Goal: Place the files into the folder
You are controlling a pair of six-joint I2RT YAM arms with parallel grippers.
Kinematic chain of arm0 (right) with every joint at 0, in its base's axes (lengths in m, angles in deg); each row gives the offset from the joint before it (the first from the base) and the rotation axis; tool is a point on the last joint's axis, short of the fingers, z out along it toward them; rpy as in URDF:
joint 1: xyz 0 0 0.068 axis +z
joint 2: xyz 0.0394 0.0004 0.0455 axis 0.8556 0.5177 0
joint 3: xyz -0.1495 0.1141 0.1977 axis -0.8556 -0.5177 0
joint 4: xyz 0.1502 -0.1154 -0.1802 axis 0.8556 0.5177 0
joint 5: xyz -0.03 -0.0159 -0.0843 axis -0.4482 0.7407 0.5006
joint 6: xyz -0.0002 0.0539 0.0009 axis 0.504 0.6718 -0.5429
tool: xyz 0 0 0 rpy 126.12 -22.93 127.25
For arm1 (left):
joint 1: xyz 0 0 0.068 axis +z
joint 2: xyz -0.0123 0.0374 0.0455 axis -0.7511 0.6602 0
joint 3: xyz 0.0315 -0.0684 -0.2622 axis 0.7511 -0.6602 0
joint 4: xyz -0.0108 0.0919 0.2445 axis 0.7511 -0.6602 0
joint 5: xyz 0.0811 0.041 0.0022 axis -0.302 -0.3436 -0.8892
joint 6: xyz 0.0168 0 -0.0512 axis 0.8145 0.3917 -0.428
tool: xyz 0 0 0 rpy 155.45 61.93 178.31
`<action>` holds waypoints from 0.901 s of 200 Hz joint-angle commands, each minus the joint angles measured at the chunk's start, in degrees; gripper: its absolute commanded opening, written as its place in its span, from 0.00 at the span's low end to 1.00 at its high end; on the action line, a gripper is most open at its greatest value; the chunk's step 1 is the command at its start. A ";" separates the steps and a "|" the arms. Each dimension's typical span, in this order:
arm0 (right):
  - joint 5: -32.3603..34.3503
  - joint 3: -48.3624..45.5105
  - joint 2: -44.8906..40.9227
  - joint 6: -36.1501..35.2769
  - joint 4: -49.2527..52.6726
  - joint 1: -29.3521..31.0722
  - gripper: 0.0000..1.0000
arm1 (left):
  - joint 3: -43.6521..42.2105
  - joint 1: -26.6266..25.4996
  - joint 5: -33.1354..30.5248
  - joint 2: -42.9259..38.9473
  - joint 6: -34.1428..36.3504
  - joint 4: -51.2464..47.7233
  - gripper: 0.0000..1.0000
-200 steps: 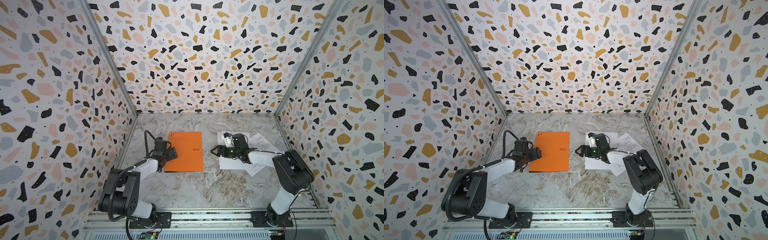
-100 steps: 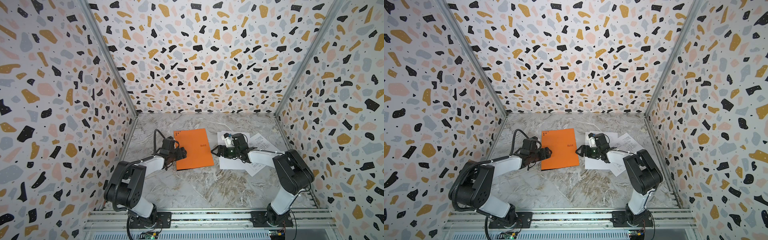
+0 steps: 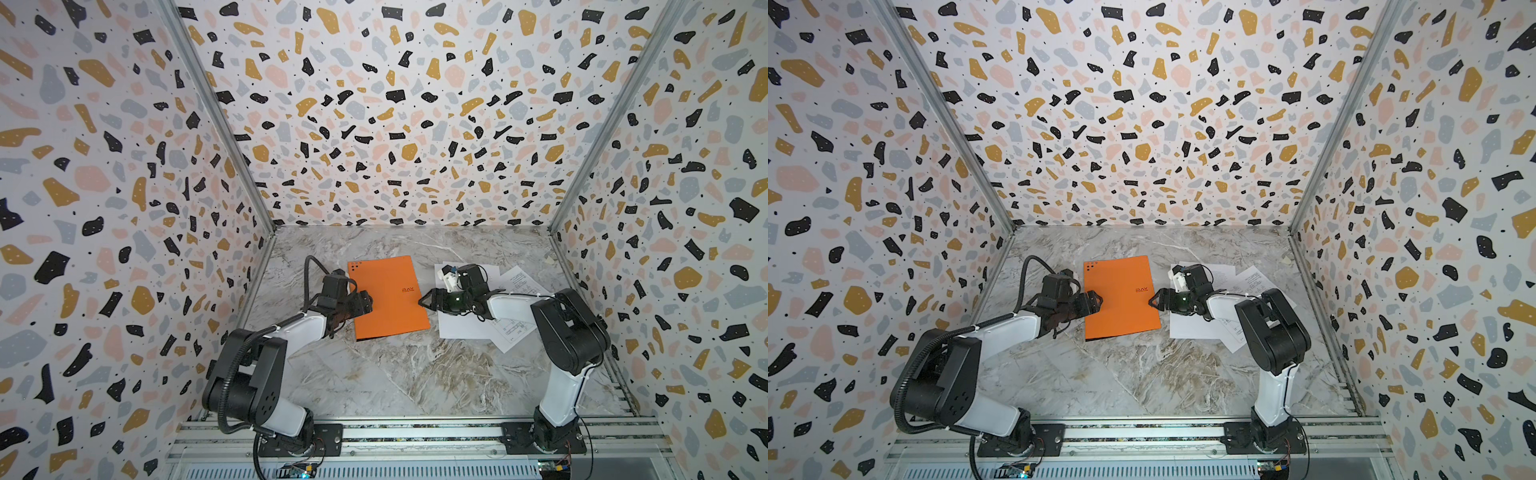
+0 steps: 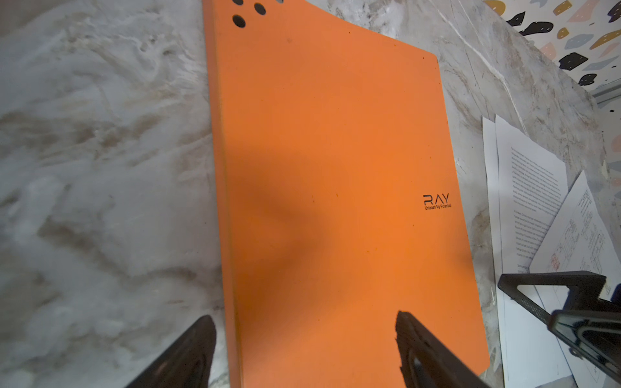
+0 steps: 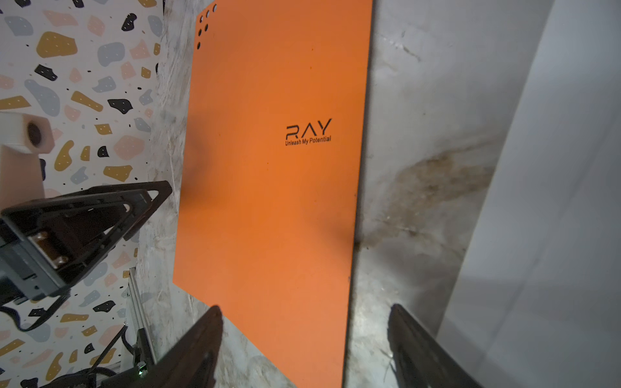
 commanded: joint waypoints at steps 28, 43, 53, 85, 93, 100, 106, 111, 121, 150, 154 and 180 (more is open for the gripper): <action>-2.32 4.39 2.72 -0.83 0.68 1.27 0.73 | -1.09 0.14 1.24 0.78 0.84 0.33 0.78; -2.02 4.62 3.62 -0.24 0.62 1.38 0.73 | -1.11 0.20 1.64 1.45 0.39 0.68 0.77; -2.31 4.83 4.13 -0.08 0.36 1.40 0.72 | -1.17 0.15 1.84 1.71 0.21 1.00 0.77; -3.86 6.09 5.12 0.02 0.45 1.41 0.71 | -0.85 0.14 1.81 2.79 -0.06 1.07 0.77; -3.79 6.12 5.10 0.03 0.48 1.39 0.71 | -0.81 0.17 1.68 3.12 -0.06 0.94 0.77; -3.77 6.03 5.00 0.02 0.56 1.40 0.71 | -0.85 0.16 1.70 3.33 -0.15 0.86 0.77; -3.77 5.90 4.89 0.12 0.55 1.41 0.71 | -0.98 0.19 1.67 3.50 -0.31 1.10 0.77; -3.84 5.79 4.70 0.26 0.47 1.41 0.71 | -1.02 0.14 1.66 3.59 -0.41 1.24 0.77; -4.10 5.51 4.44 0.45 0.34 1.40 0.71 | -1.20 0.18 1.86 3.70 -0.82 1.67 0.77; -4.37 4.80 3.59 0.75 0.16 1.41 0.71 | -1.28 0.05 2.10 3.80 -1.34 2.32 0.76; -4.49 4.71 3.38 0.79 0.02 1.39 0.71 | -1.28 0.04 2.03 3.79 -1.38 2.48 0.77; -5.34 4.42 2.87 1.24 -0.62 1.48 0.71 | -1.20 0.04 2.28 4.12 -1.47 2.68 0.77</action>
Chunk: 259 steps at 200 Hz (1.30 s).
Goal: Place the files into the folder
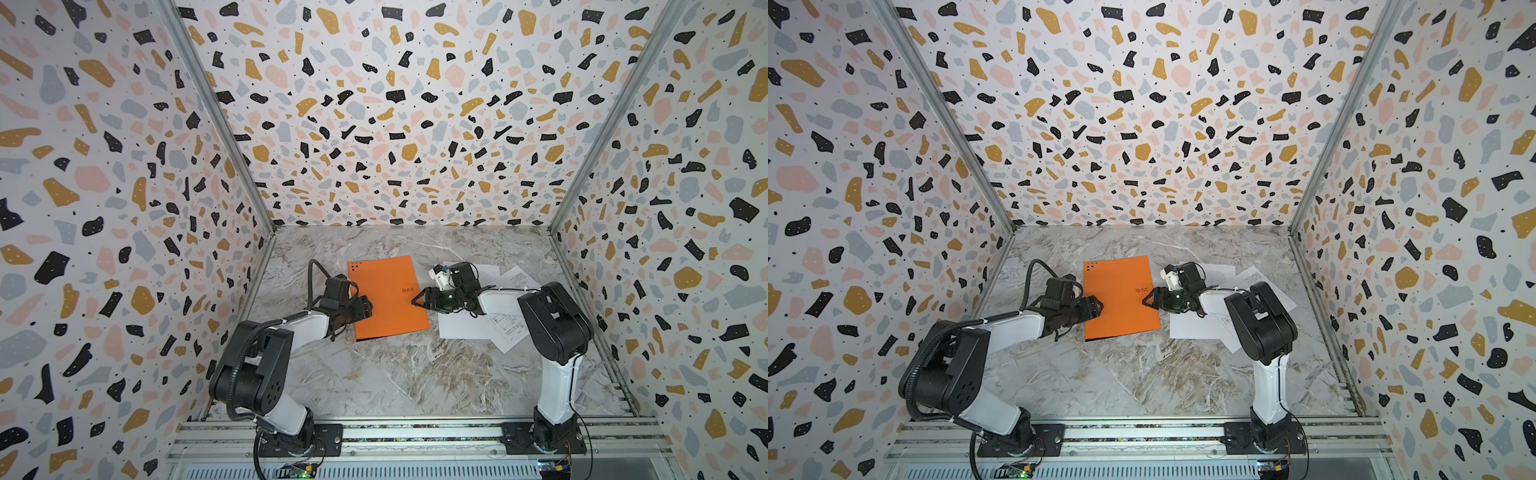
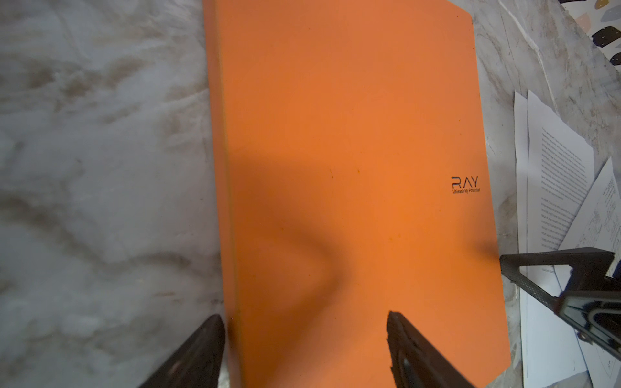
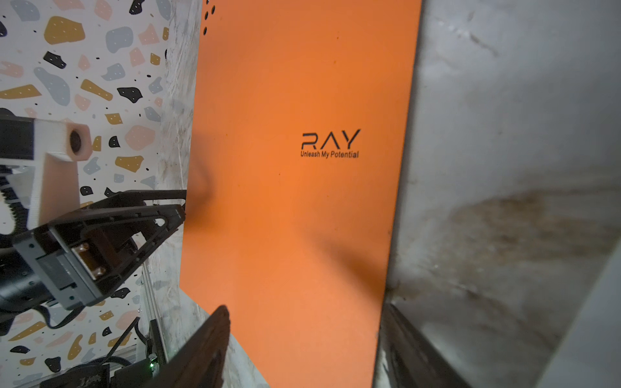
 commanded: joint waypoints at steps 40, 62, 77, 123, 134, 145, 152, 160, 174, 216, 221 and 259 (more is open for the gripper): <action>-2.31 -1.17 -3.46 1.53 -1.19 0.36 0.71 | -0.52 0.00 1.32 0.98 -1.05 2.36 0.76; -2.78 -1.85 -4.43 2.25 -2.01 0.36 0.71 | -0.39 -0.04 1.41 1.06 -1.23 2.63 0.76; -3.04 -2.24 -5.10 2.52 -2.19 0.36 0.71 | -0.39 -0.13 1.41 1.19 -1.32 2.75 0.76; -2.95 -3.29 -7.67 3.30 -2.43 0.36 0.71 | 0.27 -1.08 1.45 1.82 -1.15 3.25 0.76; -3.11 -3.43 -8.11 3.41 -2.43 0.36 0.71 | 0.76 -1.48 1.29 2.15 -1.06 3.27 0.76; -3.32 -3.65 -8.33 3.50 -2.34 0.36 0.71 | 1.30 -1.93 1.27 2.51 -1.05 3.24 0.76; -3.33 -3.79 -8.55 3.50 -2.27 0.36 0.71 | 1.64 -2.17 1.22 2.71 -1.06 3.25 0.76; -3.28 -4.06 -8.77 3.65 -2.55 0.36 0.71 | 2.00 -2.46 1.26 2.81 -0.97 3.33 0.76; -3.51 -4.61 -9.38 4.34 -3.23 0.34 0.71 | 2.53 -2.85 1.21 3.07 -0.91 3.55 0.76; -2.83 -5.44 -11.61 4.54 -2.27 0.36 0.72 | 3.43 -3.49 1.52 3.69 -0.79 4.07 0.76; -3.03 -5.62 -11.84 4.75 -2.67 0.36 0.72 | 3.45 -3.59 1.77 3.78 -0.79 4.40 0.76; -5.43 -6.70 -13.20 8.73 -6.74 0.42 0.65 | 3.86 -4.34 3.72 3.96 -0.79 7.31 0.77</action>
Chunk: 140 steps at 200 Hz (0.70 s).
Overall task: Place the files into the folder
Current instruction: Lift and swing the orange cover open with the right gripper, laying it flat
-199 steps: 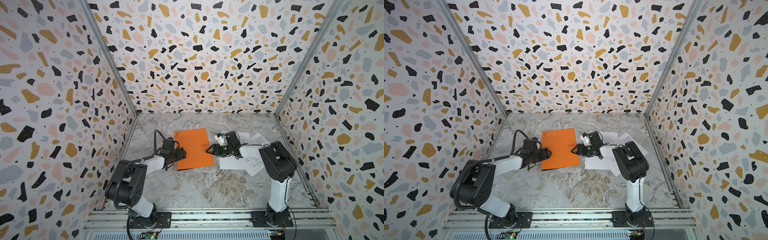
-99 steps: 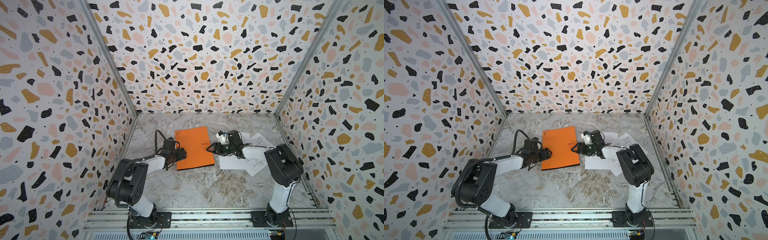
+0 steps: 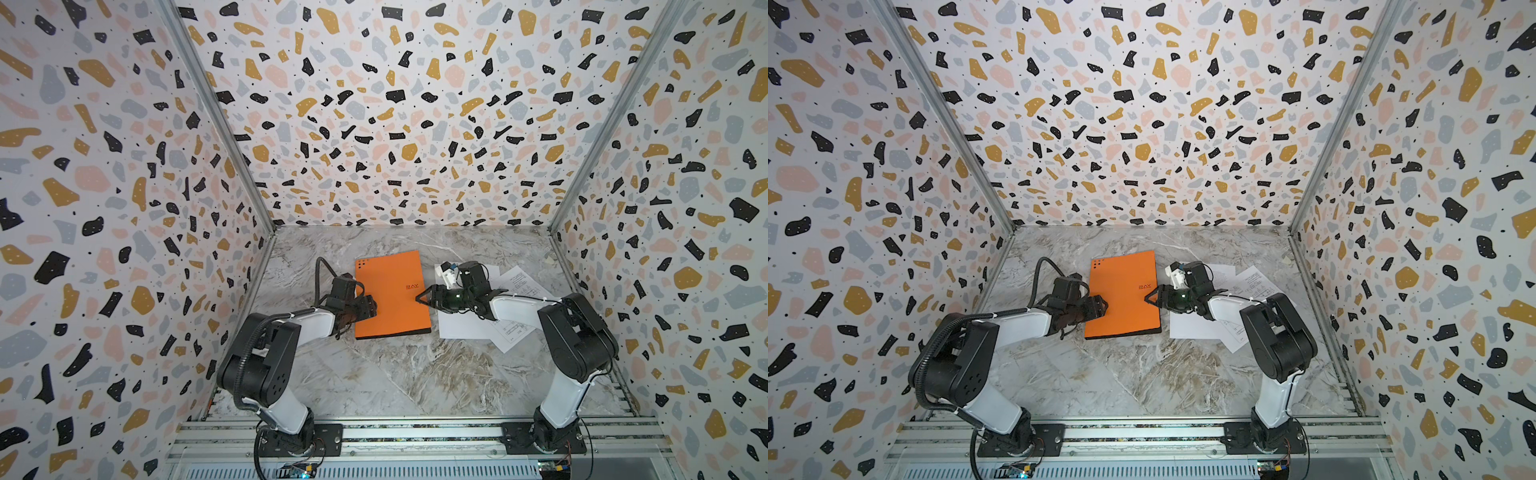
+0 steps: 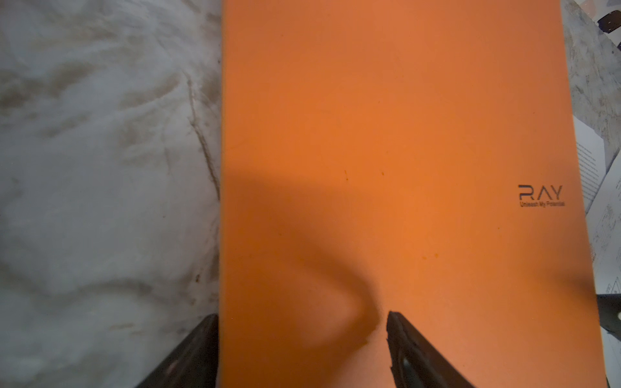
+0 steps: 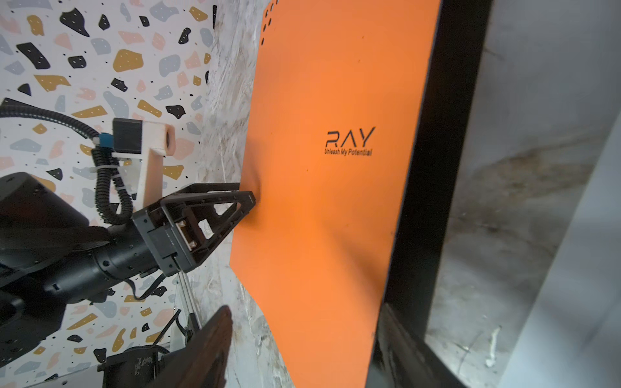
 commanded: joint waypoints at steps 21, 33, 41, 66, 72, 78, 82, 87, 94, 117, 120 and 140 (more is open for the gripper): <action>-4.57 -0.20 -4.30 3.93 -4.34 0.70 0.55 | 2.69 -1.85 6.52 0.38 0.15 6.25 0.77; -5.20 -0.33 -4.99 4.89 -5.04 0.69 0.54 | 2.67 -1.99 7.03 0.07 0.29 7.15 0.77; -5.68 -0.46 -5.49 5.66 -5.75 0.64 0.55 | 2.73 -1.99 7.43 -0.21 0.43 8.70 0.77; -5.83 -0.66 -6.62 7.72 -6.79 0.69 0.57 | 2.90 -1.99 8.70 -0.67 0.35 11.02 0.77; -5.50 -0.64 -6.93 7.95 -6.80 0.74 0.57 | 2.99 -1.99 8.87 -0.77 0.33 11.46 0.77; -4.98 -0.47 -7.30 8.20 -6.53 0.77 0.57 | 3.08 -1.99 9.04 -0.83 0.26 11.83 0.78; -4.74 -0.32 -7.63 8.20 -6.39 0.77 0.58 | 3.09 -1.99 9.04 -0.85 0.13 12.03 0.78; -4.30 -0.01 -7.94 8.19 -6.22 0.84 0.59 | 3.17 -1.99 8.97 -0.96 0.08 12.07 0.78; -3.80 0.75 -8.37 8.07 -5.38 0.98 0.61 | 3.30 -1.99 8.70 -1.18 0.04 12.01 0.83; -2.05 4.74 -8.54 6.36 -1.49 2.22 0.66 | 3.72 -1.99 7.61 -2.42 0.80 10.06 0.85; -1.96 5.34 -8.39 6.26 -1.11 2.40 0.66 | 3.77 -1.99 7.54 -2.72 0.91 9.82 0.85; -1.64 8.42 -7.05 6.12 -0.31 3.87 0.69 | 3.96 -1.69 6.06 -4.77 1.57 7.33 0.89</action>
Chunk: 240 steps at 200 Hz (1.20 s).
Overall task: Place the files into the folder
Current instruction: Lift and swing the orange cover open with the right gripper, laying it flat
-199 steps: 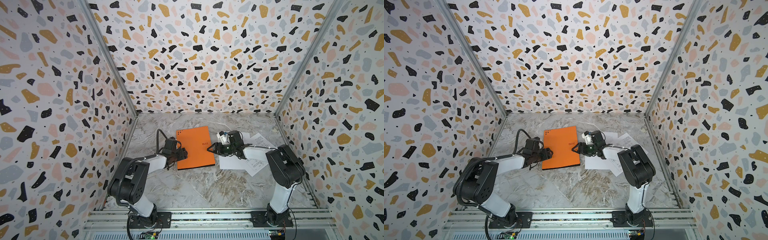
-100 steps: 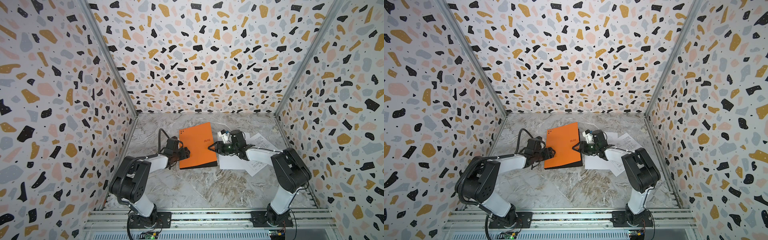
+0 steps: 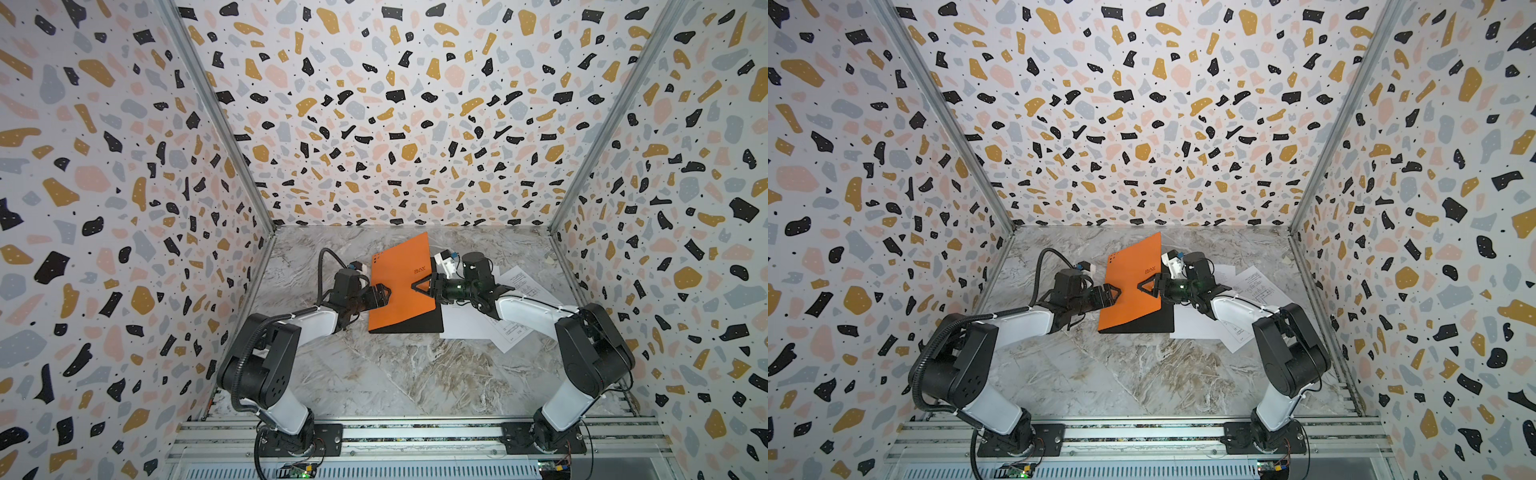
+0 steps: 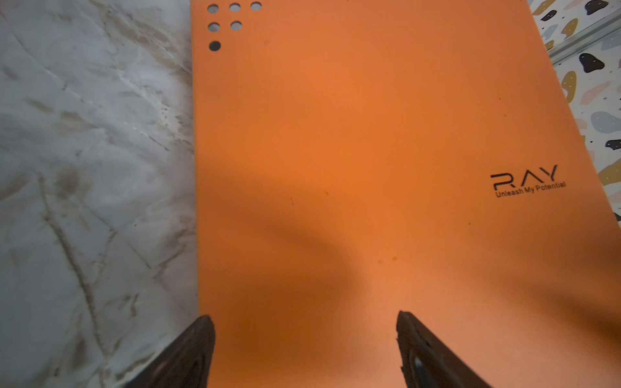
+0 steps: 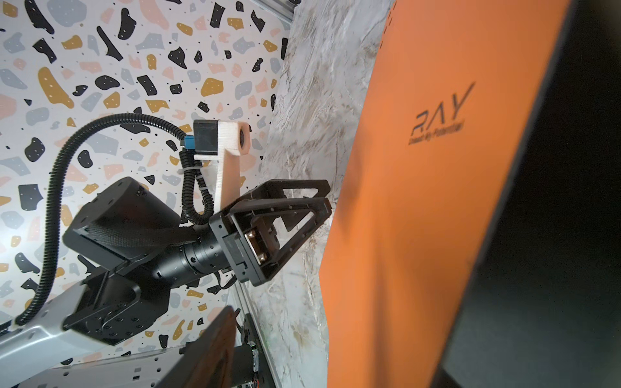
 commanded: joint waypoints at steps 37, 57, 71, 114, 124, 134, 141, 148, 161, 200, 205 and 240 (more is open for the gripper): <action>2.73 11.30 0.38 -2.32 4.38 4.38 0.73 | -1.52 3.78 -3.72 -11.92 -0.16 -2.95 1.00; 3.29 14.73 0.95 -2.63 5.36 5.25 0.75 | -3.57 7.16 -4.47 -17.48 -0.71 -4.52 1.00; 3.31 17.53 1.98 -2.80 6.00 6.08 0.76 | -4.28 8.98 -5.33 -20.76 -0.32 -7.23 1.00; 2.71 28.42 8.15 -3.70 8.31 9.94 0.77 | -6.49 12.79 -10.10 -31.37 -1.45 -14.02 0.99; 2.29 30.80 10.21 -3.71 8.66 10.73 0.77 | -6.78 13.32 -12.29 -33.89 -1.66 -15.86 0.99; 1.97 33.28 12.58 -3.94 9.35 11.49 0.77 | -6.85 13.98 -14.40 -36.11 -1.84 -18.19 0.99; 1.80 34.99 14.33 -4.04 9.79 12.02 0.77 | -6.99 14.45 -15.77 -37.64 -1.68 -19.55 0.99; 1.43 36.62 16.01 -4.01 10.06 12.51 0.77 | -7.00 14.97 -17.12 -39.11 -1.67 -20.90 0.99; 0.77 39.68 18.92 -3.78 10.26 13.56 0.77 | -6.91 15.70 -19.41 -41.25 -1.43 -23.49 0.99; -0.02 49.60 26.73 -3.42 11.78 16.29 0.78 | -5.33 16.89 -26.82 -45.42 -2.89 -30.26 0.99; -0.05 50.63 27.80 -3.18 12.04 16.48 0.78 | -5.13 16.89 -28.10 -45.98 -3.33 -31.02 0.99; -0.31 57.13 34.63 -1.49 11.84 17.29 0.78 | -4.81 16.89 -33.21 -49.45 -5.98 -33.76 0.99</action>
